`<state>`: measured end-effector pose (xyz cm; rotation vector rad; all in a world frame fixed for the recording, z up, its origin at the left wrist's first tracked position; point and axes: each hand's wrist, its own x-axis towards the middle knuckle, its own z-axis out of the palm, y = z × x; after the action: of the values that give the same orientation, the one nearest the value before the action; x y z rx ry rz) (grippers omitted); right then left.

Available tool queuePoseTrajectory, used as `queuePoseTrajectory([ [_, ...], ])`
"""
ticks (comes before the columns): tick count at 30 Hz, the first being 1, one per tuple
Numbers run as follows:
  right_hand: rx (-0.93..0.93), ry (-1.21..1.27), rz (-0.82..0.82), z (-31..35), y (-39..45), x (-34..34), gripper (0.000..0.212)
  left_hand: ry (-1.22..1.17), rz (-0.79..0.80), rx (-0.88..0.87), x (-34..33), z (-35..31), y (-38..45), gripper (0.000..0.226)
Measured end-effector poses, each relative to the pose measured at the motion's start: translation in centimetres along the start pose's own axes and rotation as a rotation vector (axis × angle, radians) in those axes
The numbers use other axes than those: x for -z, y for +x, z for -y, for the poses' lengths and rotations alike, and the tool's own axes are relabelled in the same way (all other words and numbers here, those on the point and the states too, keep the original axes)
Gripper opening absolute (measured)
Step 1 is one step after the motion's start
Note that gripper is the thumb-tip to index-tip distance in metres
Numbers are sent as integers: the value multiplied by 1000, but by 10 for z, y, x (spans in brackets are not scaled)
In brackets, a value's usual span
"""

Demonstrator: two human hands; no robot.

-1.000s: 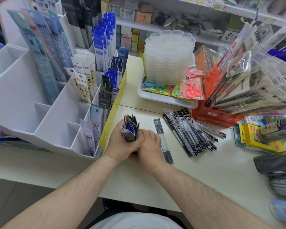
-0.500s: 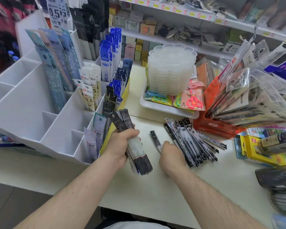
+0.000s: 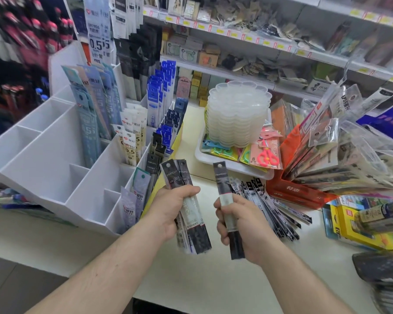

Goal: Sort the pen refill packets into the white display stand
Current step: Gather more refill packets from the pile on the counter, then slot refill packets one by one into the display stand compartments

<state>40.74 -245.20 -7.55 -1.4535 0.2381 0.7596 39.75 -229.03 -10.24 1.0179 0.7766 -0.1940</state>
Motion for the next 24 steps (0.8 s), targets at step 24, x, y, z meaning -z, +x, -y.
queuePoseTrajectory([
  [24,211,14,-12,36,-31,-66,12,-89,395,-64,8,-38,-47,41],
])
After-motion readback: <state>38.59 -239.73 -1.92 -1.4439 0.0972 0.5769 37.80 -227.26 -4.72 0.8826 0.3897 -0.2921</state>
